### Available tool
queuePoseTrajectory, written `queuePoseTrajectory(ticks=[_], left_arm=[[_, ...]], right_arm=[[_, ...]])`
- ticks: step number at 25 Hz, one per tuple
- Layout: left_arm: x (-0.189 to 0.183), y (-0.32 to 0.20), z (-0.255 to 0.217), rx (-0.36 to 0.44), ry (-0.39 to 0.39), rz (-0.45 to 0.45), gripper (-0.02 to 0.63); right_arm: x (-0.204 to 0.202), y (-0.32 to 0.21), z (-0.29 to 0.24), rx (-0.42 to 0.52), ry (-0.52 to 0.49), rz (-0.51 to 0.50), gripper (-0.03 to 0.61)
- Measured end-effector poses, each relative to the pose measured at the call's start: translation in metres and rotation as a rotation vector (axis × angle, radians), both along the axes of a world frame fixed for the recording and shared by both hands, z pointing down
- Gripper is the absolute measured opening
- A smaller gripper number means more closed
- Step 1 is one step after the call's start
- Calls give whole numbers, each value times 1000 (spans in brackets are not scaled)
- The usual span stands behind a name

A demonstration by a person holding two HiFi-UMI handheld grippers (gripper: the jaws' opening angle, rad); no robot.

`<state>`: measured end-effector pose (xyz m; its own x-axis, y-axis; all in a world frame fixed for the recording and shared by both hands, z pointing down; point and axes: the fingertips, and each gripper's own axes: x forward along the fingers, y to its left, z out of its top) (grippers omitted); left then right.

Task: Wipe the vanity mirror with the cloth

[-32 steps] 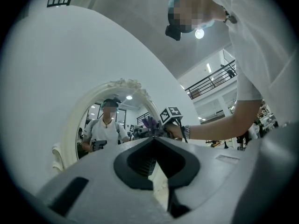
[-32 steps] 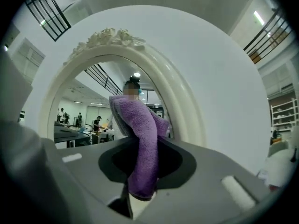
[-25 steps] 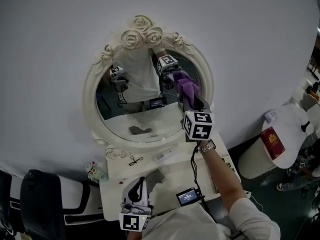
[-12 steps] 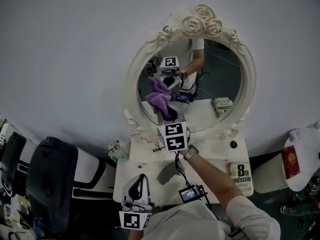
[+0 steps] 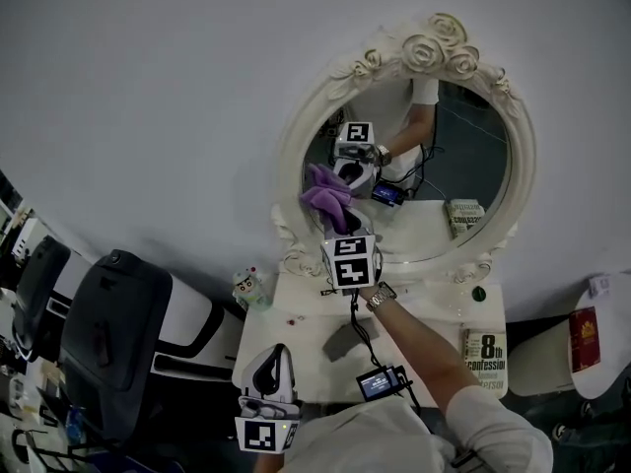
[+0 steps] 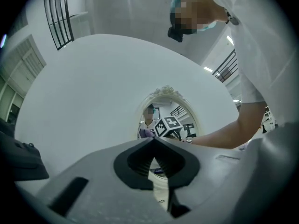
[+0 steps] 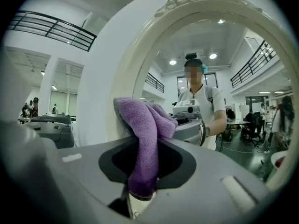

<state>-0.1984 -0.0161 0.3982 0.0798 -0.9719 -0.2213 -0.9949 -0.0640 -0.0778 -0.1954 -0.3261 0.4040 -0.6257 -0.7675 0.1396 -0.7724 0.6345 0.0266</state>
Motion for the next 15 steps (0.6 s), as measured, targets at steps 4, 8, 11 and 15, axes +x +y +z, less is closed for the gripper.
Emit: queuePoseTrajectory(ticks=[4, 8, 11, 15], left_arm=[[27, -22, 1, -3, -2, 110, 6], [62, -45, 1, 8, 1, 230, 6], [96, -59, 0, 21, 1, 339, 6], [126, -72, 2, 21, 9, 436, 6]], right_arm=[[57, -10, -4, 19, -19, 94, 97], [122, -21, -5, 52, 20, 177, 98], [184, -31, -3, 55, 40, 281, 98], [264, -43, -1, 42, 43, 426, 98]])
